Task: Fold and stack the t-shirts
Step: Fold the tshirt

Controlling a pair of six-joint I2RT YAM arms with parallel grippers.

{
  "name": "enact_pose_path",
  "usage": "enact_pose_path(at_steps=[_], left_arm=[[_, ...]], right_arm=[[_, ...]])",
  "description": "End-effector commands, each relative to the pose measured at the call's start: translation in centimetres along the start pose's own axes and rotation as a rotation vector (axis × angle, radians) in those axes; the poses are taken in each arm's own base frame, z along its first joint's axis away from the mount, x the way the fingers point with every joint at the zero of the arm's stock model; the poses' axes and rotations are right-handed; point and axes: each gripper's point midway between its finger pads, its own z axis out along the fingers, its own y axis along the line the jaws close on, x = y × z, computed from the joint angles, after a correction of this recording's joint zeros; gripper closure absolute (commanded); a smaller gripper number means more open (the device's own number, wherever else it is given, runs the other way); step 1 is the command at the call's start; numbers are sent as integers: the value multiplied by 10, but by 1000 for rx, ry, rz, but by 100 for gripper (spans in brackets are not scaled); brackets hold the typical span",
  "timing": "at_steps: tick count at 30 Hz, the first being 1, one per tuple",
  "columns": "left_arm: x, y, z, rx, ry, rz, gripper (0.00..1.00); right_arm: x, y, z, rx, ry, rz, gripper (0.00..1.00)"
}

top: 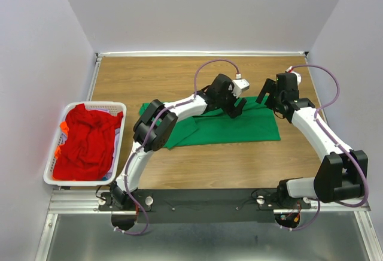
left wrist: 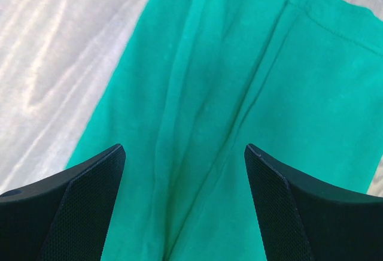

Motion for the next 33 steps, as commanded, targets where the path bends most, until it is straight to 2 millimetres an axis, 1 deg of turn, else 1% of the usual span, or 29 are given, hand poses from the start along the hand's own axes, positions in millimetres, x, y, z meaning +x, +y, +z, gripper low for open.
enact_pose_path(at_steps=[1,6,11,13,17,21,22,23,25,27,33], left_arm=[[7,-12,7,78,17,-1,11],[12,-20,8,132,38,-2,12],[23,-25,11,163,63,-11,14],[24,-26,10,173,67,-9,16],[17,-35,4,202,54,3,20],[12,-48,-1,237,48,31,21],[15,-50,-1,236,55,36,21],[14,-55,-2,242,54,48,21],[19,-58,-1,234,69,69,21],[17,-63,-2,231,68,85,21],[28,-76,-2,245,93,104,21]], right_arm=[[-3,-7,-5,17,-20,2,3],[-2,-7,-4,18,-17,4,3],[-1,-7,-3,17,-13,5,3],[-1,-7,-3,17,-13,5,3],[-2,-7,-3,19,-16,6,3],[-2,-7,-3,21,-17,6,3],[-2,-8,-3,23,-18,4,3],[-3,-8,-3,23,-20,6,3],[-3,-8,-3,27,-22,7,3],[-5,-8,-3,29,-25,6,3],[-7,-14,-4,57,-44,21,3]])
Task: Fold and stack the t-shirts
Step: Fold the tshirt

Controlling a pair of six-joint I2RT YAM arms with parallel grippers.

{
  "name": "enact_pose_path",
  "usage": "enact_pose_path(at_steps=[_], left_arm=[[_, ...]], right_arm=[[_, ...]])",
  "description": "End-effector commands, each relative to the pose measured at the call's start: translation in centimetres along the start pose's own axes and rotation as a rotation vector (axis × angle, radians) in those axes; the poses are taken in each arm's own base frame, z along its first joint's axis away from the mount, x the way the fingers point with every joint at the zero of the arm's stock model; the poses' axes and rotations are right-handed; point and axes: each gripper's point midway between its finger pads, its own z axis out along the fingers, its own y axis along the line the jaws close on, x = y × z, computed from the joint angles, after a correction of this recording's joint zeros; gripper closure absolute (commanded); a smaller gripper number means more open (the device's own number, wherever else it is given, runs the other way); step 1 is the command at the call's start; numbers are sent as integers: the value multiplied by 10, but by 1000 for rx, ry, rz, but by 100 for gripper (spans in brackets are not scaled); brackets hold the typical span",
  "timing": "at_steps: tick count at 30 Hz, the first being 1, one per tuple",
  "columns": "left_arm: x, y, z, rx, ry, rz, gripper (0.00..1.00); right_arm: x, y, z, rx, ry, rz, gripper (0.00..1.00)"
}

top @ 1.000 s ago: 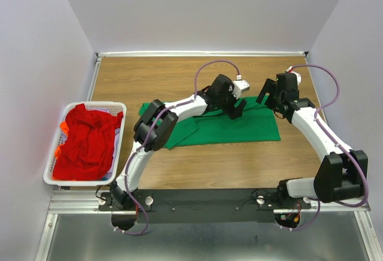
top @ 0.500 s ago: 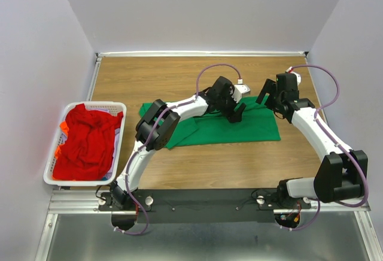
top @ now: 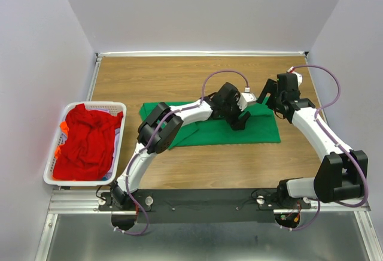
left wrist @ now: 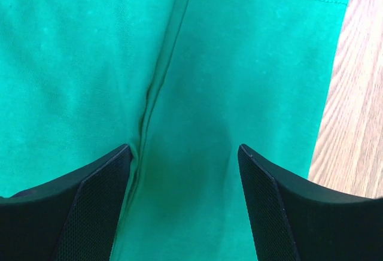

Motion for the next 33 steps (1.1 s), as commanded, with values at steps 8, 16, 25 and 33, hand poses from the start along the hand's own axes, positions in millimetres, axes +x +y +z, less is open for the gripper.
enact_pose_path(at_steps=[8,16,25,33], left_arm=[[-72,13,-71,-153,-171,-86,20],[-24,82,-180,-523,-246,-484,20],[141,148,-272,-909,-115,-959,23],[190,169,-264,-957,22,-1081,23]], right_arm=[[1,-4,9,24,10,29,8],[23,18,38,-63,148,-6,22],[52,20,80,-45,269,-30,34],[101,-17,91,80,367,-15,41]])
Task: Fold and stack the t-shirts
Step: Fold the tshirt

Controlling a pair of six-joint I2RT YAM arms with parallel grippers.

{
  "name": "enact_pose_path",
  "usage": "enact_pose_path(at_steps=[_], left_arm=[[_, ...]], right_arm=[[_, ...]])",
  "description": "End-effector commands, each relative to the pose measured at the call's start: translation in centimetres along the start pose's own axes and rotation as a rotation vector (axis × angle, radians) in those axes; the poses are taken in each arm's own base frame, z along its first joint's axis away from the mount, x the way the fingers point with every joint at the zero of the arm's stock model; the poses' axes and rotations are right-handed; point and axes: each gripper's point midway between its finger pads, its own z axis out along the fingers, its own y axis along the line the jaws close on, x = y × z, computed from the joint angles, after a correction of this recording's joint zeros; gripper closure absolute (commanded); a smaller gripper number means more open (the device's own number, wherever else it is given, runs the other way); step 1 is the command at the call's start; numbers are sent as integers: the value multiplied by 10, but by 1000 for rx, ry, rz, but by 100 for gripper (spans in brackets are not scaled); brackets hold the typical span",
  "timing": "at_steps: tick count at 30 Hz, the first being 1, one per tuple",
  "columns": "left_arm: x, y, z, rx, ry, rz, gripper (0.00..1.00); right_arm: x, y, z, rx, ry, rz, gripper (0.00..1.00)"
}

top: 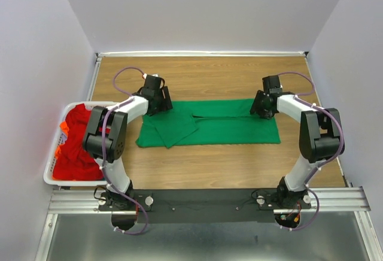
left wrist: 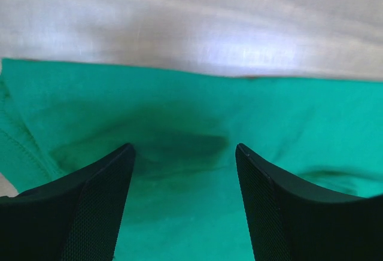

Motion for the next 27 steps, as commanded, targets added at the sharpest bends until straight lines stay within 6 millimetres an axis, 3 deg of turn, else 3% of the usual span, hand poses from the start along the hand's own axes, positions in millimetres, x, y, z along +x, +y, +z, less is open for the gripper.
enact_pose_path(at_steps=[1,3,4,5,6,10,11,12,13,14,16,17,18,20,22,23,24,25,26,27], left_arm=[[1,13,20,-88,56,-33,23],[4,18,34,-114,85,-27,23],[-9,10,37,-102,75,-19,23],[-4,11,50,-106,107,-11,23],[-8,8,56,-103,116,-5,23],[-47,-7,77,-107,97,25,23],[-65,-15,84,-101,81,46,23],[-74,-17,88,-107,70,52,23],[-78,-18,92,-118,78,61,23],[-97,-26,103,-108,48,65,23],[-108,-34,114,-99,42,69,23],[-131,-48,111,-70,2,71,23],[-126,-48,125,-63,23,80,22],[-147,-61,119,-29,-31,93,19],[-156,-63,111,-29,-75,107,17],[-176,-69,85,-21,-133,104,17],[-183,-70,71,-28,-163,101,17],[-195,-68,57,-50,-215,86,17],[-200,-66,29,-65,-248,73,17],[-203,-63,15,-111,-281,50,17]], right_arm=[[27,-26,9,68,53,39,41],[56,-35,7,76,125,50,41],[62,-36,2,71,142,55,40],[73,-34,-1,51,182,59,41],[99,-42,-7,61,265,64,41],[146,-44,-38,2,401,66,39],[160,-43,-49,-11,454,71,37],[162,-40,-60,-34,447,65,36],[173,-35,-68,-51,475,32,35],[188,-34,-78,-54,526,13,34],[199,-26,-92,-74,556,-48,32],[212,-18,-101,-88,584,-119,31],[215,-13,-110,-93,600,-157,30],[214,-1,-123,-113,580,-237,29],[184,10,-137,-124,474,-277,27],[171,14,-141,-127,424,-296,26],[158,14,-145,-116,374,-335,26],[139,26,-152,-145,311,-354,26],[132,27,-153,-151,285,-391,26],[124,34,-156,-170,263,-408,26]])
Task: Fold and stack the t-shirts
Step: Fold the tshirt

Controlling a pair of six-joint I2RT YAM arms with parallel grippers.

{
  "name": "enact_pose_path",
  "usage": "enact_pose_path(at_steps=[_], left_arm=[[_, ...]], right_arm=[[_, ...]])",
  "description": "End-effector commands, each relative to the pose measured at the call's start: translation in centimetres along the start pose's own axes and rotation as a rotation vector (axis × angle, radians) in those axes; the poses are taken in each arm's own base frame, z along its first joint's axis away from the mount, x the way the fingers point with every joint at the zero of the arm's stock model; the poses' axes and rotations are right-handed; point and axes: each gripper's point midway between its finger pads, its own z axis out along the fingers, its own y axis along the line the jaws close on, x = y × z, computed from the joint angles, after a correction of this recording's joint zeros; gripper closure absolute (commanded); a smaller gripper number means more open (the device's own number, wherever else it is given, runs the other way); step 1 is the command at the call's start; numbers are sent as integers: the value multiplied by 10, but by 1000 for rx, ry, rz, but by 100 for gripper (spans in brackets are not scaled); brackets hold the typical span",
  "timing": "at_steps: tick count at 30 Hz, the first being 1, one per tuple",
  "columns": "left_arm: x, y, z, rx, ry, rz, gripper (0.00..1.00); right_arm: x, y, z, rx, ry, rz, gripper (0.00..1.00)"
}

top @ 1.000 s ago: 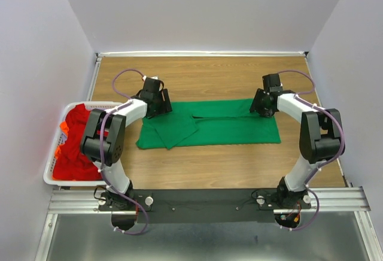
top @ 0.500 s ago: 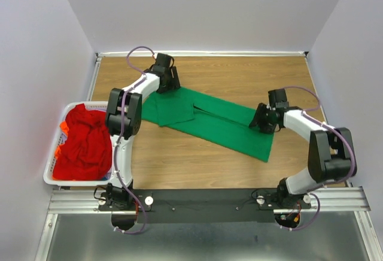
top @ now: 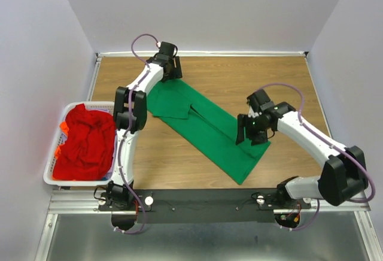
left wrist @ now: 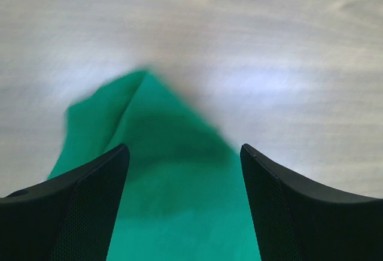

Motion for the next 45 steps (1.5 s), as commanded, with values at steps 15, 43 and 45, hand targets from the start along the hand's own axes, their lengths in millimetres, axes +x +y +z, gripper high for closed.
enact_pose_path(at_steps=[15,43,45], left_arm=[[61,12,-73,-155,7,-108,28],[56,-92,33,59,9,246,25],[54,-106,33,102,-9,255,25]], right_arm=[[-39,11,28,110,14,-240,37],[65,127,124,-32,356,-456,40],[67,141,133,-63,376,-456,40]])
